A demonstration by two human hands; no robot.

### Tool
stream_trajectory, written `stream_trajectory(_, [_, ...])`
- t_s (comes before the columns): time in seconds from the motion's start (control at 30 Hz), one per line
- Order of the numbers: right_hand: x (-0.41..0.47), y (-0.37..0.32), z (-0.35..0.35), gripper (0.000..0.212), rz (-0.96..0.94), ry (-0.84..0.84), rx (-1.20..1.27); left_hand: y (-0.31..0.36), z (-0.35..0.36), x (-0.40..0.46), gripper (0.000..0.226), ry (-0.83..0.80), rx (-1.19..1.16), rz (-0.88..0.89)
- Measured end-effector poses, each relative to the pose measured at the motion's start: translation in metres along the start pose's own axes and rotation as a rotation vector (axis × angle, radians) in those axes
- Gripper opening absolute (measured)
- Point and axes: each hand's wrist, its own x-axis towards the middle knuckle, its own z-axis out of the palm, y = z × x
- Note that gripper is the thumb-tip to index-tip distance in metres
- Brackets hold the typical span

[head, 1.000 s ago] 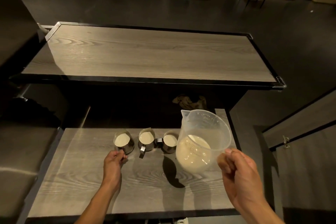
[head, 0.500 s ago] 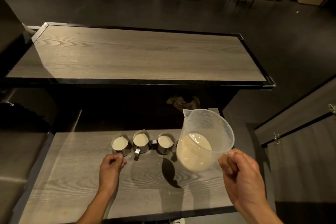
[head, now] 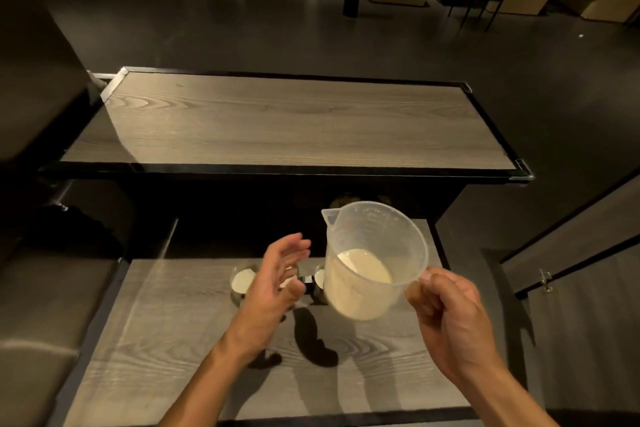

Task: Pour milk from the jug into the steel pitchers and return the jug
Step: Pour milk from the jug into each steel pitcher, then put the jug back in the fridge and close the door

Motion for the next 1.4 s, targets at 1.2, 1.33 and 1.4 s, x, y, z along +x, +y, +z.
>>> stream_trajectory(1.2, [-0.369,-0.053,0.213,0.039,0.005,-1.689,-0.085,0.2,0.04,-0.511,0.096,1.648,0.256,0.162])
stream_trajectory(1.33, [-0.522,-0.032,0.198,0.036,0.082,-1.926,-0.045,0.195,0.086,-0.659,0.092,1.872,0.316,0.108])
stream_trajectory(1.4, [-0.594,-0.021,0.185,0.033,0.152,-2.004,-0.005,0.196,0.114,-0.724,0.095,1.965,0.344,0.055])
